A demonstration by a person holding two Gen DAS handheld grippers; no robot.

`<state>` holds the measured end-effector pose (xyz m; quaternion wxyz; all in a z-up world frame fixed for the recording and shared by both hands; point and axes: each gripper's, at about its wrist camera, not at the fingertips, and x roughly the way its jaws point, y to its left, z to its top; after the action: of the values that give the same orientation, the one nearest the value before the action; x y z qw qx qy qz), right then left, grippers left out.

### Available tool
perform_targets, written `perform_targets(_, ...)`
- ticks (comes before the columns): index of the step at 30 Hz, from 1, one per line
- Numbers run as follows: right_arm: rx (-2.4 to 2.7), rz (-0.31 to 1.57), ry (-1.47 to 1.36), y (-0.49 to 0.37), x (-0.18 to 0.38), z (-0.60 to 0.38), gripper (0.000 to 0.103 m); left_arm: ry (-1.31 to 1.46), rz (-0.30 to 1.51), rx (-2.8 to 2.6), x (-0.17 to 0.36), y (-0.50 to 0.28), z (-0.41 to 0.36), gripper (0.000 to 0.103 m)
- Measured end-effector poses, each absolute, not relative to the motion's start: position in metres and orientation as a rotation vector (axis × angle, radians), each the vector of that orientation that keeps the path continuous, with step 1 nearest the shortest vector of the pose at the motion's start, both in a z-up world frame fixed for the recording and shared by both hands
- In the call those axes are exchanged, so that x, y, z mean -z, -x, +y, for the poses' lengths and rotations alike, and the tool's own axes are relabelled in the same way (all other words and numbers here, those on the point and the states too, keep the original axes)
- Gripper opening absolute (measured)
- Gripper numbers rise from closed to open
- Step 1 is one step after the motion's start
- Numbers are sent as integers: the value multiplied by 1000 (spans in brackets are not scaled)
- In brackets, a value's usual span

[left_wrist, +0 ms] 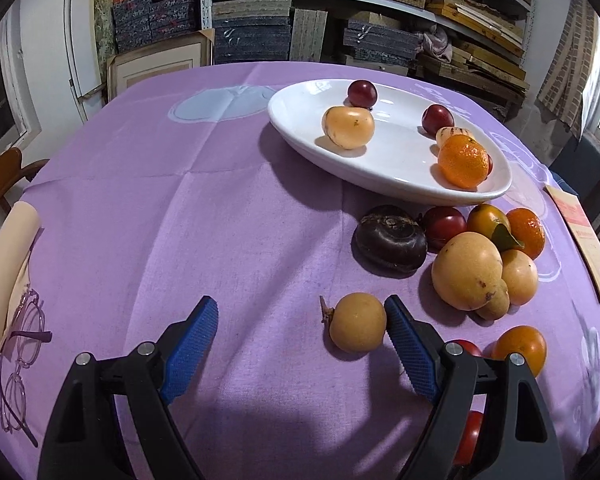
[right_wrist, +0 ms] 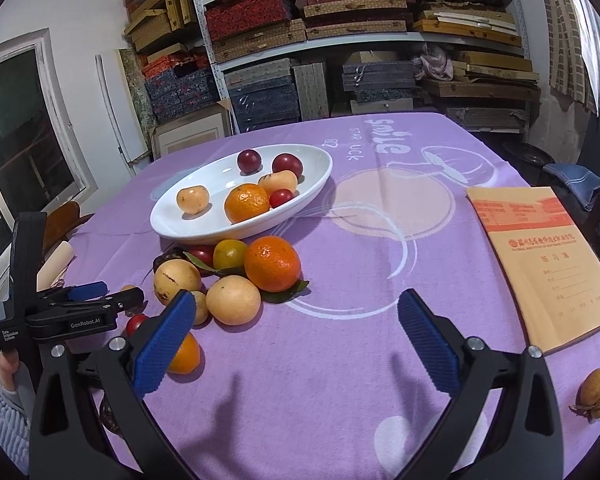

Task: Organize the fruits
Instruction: 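Move the left tool to the small tan round fruit and close on it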

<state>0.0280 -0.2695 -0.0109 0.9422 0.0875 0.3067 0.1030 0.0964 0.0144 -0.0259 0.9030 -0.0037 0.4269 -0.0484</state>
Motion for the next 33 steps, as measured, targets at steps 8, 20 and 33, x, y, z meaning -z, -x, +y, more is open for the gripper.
perform_targets(8, -214, 630, -174, -27, 11, -267, 99, 10, 849, 188, 22, -88, 10, 78)
perform_targets(20, -217, 645, -167, -28, 13, -263, 99, -10, 870, 175, 26, -93, 2, 52)
perform_targets(33, -217, 652, -169, -29, 13, -264, 99, -54, 858, 196, 25, -88, -5, 29)
